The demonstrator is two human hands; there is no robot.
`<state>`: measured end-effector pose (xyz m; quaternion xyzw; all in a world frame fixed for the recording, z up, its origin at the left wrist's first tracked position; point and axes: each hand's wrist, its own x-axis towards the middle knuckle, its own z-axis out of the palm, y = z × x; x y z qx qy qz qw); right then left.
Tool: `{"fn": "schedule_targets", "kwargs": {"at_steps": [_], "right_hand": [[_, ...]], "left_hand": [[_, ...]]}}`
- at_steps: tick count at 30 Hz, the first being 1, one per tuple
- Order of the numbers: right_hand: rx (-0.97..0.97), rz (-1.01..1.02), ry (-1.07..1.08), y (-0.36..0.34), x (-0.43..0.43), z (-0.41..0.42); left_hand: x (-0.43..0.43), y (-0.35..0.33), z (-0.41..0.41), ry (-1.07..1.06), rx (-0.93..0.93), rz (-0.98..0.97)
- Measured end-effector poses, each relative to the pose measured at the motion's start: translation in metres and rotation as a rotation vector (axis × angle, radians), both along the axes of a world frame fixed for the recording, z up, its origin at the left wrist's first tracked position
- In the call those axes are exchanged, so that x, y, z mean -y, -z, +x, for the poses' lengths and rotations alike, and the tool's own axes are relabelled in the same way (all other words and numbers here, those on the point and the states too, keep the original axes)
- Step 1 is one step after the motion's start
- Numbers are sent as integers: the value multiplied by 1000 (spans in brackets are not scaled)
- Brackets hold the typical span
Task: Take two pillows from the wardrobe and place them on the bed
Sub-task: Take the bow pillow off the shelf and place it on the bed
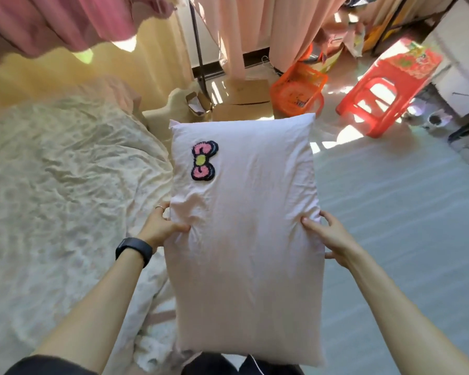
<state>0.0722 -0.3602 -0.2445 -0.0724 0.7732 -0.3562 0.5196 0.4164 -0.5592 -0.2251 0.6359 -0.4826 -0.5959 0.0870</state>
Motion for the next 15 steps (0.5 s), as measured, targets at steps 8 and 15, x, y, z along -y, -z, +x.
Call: {"fn": "schedule_targets", "kwargs": {"at_steps": [8,15], "right_hand": [[-16,1,-221,-28,97,-62],[-117,-104,-418,-46,252,-88]], "left_hand": [[37,-31,-34,-165,-31,-19],[147,-31,-56,-288,-51,-132]]}}
